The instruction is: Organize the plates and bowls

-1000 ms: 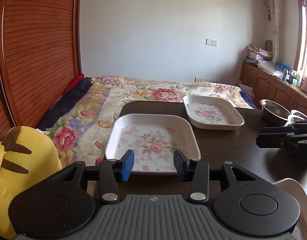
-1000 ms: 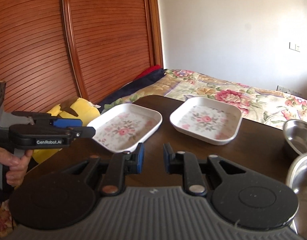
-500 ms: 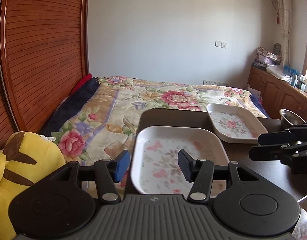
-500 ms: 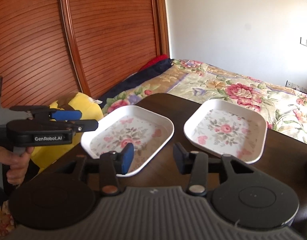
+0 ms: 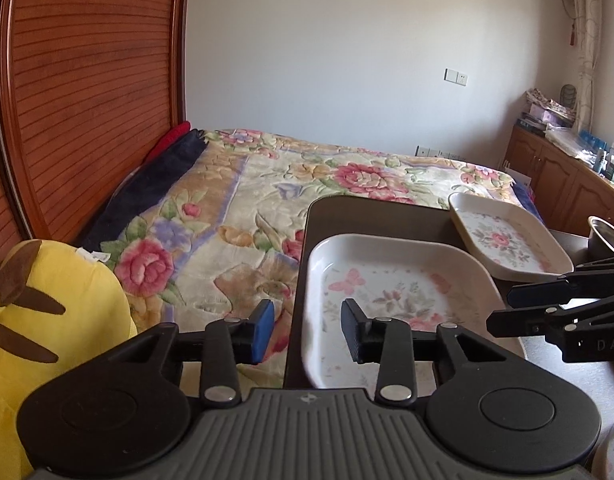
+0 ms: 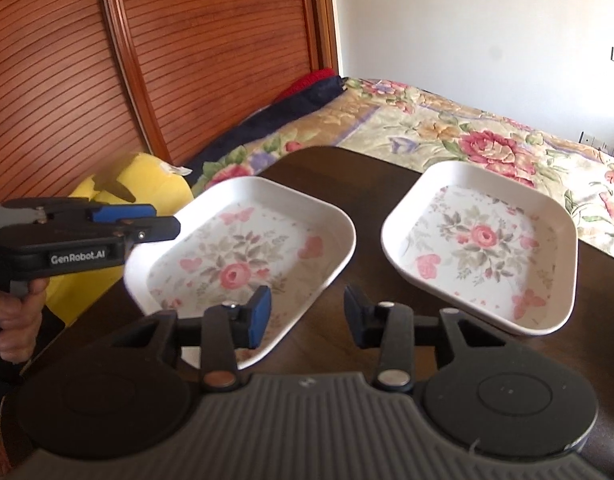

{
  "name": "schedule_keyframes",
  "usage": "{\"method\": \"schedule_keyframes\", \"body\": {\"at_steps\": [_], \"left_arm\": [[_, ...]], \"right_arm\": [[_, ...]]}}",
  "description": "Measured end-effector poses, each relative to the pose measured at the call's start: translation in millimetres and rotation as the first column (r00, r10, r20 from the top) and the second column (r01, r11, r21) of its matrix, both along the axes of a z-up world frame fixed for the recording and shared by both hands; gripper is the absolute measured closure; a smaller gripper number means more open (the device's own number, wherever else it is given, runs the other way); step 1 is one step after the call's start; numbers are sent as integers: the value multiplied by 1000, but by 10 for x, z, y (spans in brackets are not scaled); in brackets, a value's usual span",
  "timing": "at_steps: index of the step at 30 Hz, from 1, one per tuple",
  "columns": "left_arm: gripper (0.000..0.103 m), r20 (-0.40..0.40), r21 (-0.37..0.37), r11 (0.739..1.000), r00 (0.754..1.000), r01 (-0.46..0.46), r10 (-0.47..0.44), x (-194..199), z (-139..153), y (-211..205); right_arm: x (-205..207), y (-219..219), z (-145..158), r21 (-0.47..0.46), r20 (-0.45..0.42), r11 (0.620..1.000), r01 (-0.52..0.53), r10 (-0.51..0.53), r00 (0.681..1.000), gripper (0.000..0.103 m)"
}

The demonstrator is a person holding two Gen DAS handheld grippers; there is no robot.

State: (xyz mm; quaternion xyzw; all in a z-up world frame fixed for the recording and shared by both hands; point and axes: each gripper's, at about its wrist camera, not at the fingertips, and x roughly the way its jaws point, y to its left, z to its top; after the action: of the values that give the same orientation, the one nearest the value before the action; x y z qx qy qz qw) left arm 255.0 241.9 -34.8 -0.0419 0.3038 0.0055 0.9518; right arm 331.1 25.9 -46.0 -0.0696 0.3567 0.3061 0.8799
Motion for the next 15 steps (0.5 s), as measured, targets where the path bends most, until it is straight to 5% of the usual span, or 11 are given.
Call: {"method": "schedule_keyframes", "body": {"at_steps": [15], "left_arm": [[83,-26,-17,999,999,28,-29,71,-66,21]], "right_arm": [[47,59,-51,-14,-29,1000,-21,21,999,76]]}}
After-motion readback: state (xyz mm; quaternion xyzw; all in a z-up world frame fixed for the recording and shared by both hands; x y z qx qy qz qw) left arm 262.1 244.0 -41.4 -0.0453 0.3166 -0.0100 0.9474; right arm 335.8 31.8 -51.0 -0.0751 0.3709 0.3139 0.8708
